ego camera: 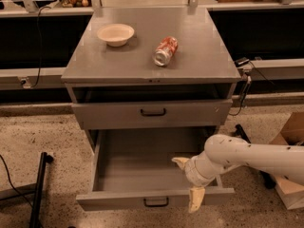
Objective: Open middle drawer
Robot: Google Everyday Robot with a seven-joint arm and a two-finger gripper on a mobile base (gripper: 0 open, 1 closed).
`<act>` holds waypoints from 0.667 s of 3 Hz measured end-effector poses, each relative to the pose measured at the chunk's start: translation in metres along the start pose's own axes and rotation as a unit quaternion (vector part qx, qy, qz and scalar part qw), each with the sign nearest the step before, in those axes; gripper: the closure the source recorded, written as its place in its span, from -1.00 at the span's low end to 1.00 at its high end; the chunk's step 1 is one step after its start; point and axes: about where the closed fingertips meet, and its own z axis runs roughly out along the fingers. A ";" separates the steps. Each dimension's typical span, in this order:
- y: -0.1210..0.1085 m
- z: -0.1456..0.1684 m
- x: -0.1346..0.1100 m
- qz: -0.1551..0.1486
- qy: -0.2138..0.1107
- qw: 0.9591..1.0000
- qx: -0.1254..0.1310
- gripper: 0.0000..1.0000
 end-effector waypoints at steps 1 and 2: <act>-0.001 -0.024 -0.015 -0.005 -0.028 1.000 -0.004 -1.00; -0.001 -0.023 -0.015 -0.005 -0.028 1.000 -0.004 -1.00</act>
Offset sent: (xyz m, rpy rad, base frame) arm -0.0016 0.0025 0.0237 0.0422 0.0066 0.0138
